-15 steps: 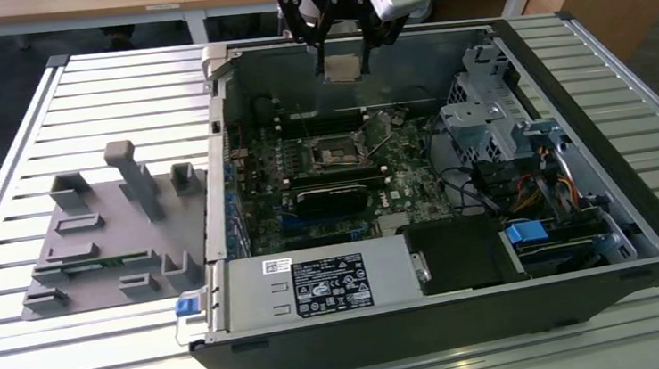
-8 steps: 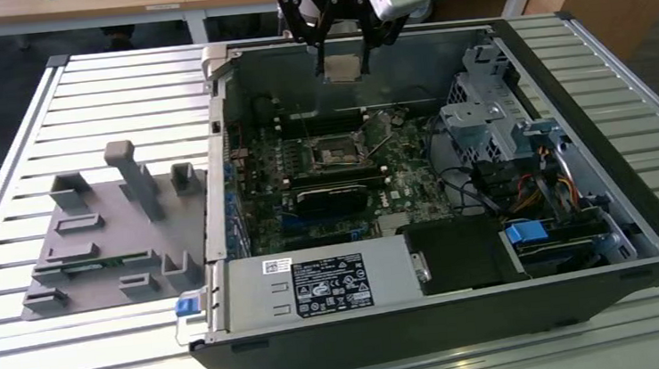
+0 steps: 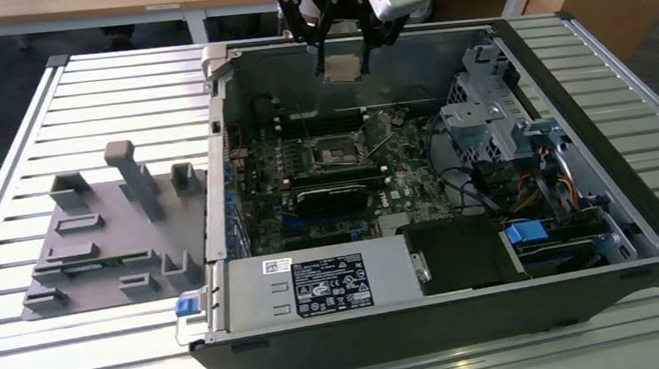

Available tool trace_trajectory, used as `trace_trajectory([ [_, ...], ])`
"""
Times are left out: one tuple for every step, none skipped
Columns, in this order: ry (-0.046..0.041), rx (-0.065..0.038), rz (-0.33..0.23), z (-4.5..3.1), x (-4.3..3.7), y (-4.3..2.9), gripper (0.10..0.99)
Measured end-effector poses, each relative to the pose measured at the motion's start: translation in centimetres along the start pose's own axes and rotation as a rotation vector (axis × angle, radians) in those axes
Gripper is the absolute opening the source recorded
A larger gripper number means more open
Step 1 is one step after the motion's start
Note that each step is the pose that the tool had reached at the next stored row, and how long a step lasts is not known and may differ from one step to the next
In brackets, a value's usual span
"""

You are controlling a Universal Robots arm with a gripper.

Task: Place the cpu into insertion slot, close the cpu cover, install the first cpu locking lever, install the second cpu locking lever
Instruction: 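Place the cpu into insertion slot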

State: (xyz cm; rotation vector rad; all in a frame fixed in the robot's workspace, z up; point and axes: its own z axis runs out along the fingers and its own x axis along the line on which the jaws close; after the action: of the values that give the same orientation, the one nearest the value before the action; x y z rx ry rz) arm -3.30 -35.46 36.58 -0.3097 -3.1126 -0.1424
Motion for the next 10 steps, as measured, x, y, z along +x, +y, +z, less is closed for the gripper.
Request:
trace_trajectory([
  [-0.0002, 0.000, 0.002, 0.00, 0.00, 0.00, 0.541],
  [-0.0003, 0.000, 0.004, 0.00, 0.00, 0.00, 0.541],
  [-0.0006, 0.000, 0.006, 0.00, 0.00, 0.00, 0.541],
  [-0.0007, 0.000, 0.008, 0.00, 0.00, 0.00, 0.541],
  [-0.0010, 0.000, 0.011, 0.00, 0.00, 0.00, 0.541],
  [-0.0012, 0.000, 0.013, 0.00, 0.00, 0.00, 0.541],
  [-0.0014, 0.000, 0.016, 0.00, 0.00, 0.00, 0.541],
  [-0.0017, 0.000, 0.019, 0.00, 0.00, 0.00, 0.541],
  [-0.0021, -0.001, 0.023, 0.00, 0.00, 0.00, 0.541],
  [-0.0025, -0.001, 0.028, 0.00, 0.00, 0.01, 0.541],
])
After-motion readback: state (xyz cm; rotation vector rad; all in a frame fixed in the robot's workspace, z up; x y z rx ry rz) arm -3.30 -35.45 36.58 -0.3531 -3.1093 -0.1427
